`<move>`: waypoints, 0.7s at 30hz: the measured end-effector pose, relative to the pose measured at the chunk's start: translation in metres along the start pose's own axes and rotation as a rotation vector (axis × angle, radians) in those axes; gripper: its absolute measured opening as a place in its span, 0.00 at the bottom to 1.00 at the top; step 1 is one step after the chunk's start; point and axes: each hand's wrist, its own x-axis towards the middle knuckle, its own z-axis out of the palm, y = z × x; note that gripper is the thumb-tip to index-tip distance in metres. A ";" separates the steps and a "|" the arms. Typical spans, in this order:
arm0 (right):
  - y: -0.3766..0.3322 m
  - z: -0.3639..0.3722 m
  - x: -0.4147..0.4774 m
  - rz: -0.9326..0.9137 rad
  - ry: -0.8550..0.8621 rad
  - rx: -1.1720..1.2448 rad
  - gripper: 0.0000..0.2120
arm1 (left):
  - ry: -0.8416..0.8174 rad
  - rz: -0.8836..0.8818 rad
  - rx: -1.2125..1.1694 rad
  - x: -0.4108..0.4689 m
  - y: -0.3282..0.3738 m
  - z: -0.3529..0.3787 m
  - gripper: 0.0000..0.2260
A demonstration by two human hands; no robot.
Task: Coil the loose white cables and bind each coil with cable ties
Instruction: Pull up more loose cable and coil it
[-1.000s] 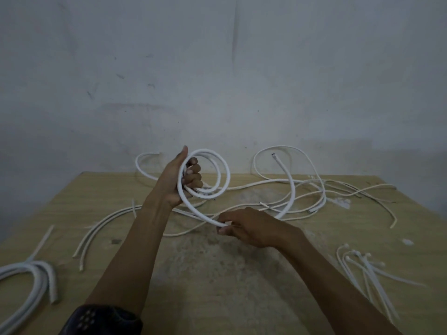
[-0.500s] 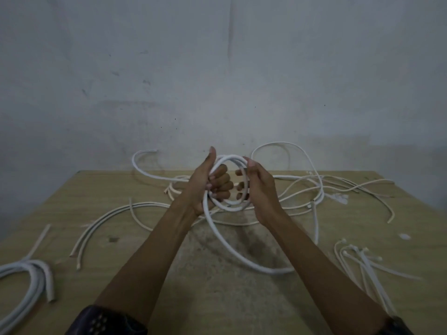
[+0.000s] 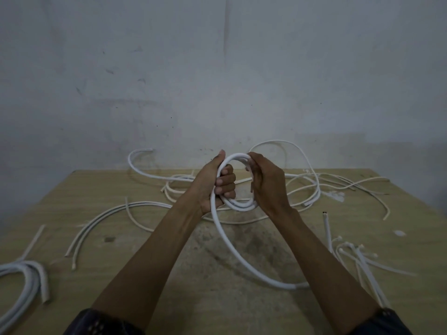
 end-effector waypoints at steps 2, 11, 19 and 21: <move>-0.001 -0.004 0.004 -0.025 -0.020 -0.001 0.12 | -0.032 -0.002 -0.006 -0.001 0.004 0.000 0.27; 0.000 -0.006 0.000 0.127 0.013 0.137 0.10 | -0.015 0.008 -0.027 -0.004 0.006 -0.004 0.23; -0.005 0.000 0.002 0.208 -0.046 0.235 0.12 | -0.152 -0.044 -0.048 -0.002 0.007 -0.015 0.24; -0.002 0.001 0.005 0.280 -0.031 0.268 0.13 | -0.209 -0.045 -0.115 -0.002 0.006 -0.014 0.25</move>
